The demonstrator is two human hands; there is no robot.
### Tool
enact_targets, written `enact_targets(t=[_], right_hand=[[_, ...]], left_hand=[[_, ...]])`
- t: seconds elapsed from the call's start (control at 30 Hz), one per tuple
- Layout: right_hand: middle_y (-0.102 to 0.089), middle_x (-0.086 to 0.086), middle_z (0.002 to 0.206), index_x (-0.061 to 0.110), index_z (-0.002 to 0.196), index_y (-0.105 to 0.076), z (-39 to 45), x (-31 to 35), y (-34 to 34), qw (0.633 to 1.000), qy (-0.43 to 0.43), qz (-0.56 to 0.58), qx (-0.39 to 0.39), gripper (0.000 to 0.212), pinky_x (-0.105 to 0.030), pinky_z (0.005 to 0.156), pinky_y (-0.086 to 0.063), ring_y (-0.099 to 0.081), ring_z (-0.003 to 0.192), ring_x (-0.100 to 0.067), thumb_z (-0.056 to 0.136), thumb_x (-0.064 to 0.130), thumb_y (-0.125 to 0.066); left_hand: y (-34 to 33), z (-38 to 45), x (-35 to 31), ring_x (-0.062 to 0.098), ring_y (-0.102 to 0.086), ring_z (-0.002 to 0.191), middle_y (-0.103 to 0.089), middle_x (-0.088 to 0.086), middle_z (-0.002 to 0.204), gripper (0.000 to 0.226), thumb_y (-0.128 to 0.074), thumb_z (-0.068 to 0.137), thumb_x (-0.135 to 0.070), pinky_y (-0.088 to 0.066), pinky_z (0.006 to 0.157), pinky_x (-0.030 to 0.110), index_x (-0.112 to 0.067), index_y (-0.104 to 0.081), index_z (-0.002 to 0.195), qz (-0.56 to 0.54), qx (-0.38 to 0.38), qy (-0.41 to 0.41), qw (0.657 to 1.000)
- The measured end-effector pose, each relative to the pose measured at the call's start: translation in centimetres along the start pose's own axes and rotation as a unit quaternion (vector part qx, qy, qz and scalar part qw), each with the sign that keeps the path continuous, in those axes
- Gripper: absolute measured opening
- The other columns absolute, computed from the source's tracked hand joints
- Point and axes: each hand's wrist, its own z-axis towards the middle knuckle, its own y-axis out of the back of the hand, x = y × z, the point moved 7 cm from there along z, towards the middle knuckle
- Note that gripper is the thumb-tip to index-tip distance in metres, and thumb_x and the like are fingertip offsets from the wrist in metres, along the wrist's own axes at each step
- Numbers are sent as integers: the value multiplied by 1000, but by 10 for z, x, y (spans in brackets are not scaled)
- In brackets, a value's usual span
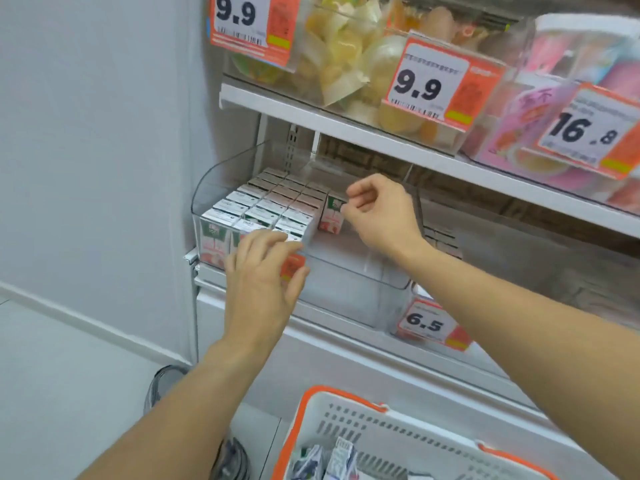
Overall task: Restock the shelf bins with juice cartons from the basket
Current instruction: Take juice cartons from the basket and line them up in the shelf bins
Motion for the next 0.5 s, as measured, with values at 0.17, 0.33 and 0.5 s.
enact_targets(t=[0.17,0.33,0.5], right_hand=[[-67,-2,71,26,81,-63,-113,-4,57,995,-2,82,53,21,-37,59,-56,-63,65,-31,81,7,-72],[-64,-7,68,19,79,-64,-209,-93,61,978,-137,97,123,17,-31,51,-53,-66,55,-20,85,6,-73],[-68,-5,70,10,82,-69,-283,-196,35,935,-290,81,185,6,-41,63,-59,-70,62,-23,88,11,-71]], left_hand=[[-9,-25,-41,17,-57,78,-63,0,83,7,-71,85,-6,-48,73,28,-12,-70,89,-112,73,-17,991],[-68,-106,-65,13,-62,67,-69,-6,73,8,-70,83,-11,-52,70,33,-19,-70,81,-113,352,34,929],[-113,-190,-69,16,-63,73,-68,-5,77,6,-66,87,-13,-53,76,33,-15,-70,84,-68,496,68,863]])
